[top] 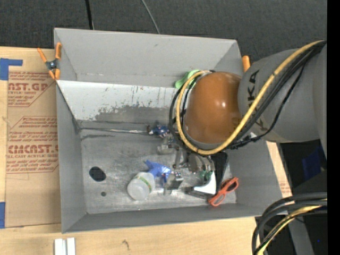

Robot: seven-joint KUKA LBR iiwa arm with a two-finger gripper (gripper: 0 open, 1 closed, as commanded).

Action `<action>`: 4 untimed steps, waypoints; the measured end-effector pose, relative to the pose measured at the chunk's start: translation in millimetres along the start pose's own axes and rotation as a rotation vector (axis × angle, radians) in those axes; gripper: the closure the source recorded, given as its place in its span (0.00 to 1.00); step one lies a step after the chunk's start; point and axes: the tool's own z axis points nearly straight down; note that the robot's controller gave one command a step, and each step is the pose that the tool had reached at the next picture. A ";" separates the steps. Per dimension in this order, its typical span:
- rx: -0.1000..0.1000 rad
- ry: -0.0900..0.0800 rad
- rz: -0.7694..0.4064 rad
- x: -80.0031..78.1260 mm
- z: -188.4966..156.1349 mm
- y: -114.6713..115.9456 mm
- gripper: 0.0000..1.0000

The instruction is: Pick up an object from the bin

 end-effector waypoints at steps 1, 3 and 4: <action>-0.001 -0.009 -0.063 -30.9 86.4 13.5 1.00; -0.005 -0.013 -0.118 -24.8 72.2 7.5 1.00; 0.002 0.006 -0.183 -43.9 45.4 17.4 1.00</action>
Offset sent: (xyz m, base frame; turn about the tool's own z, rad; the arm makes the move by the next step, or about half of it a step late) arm 0.0000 0.0000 0.0000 0.0000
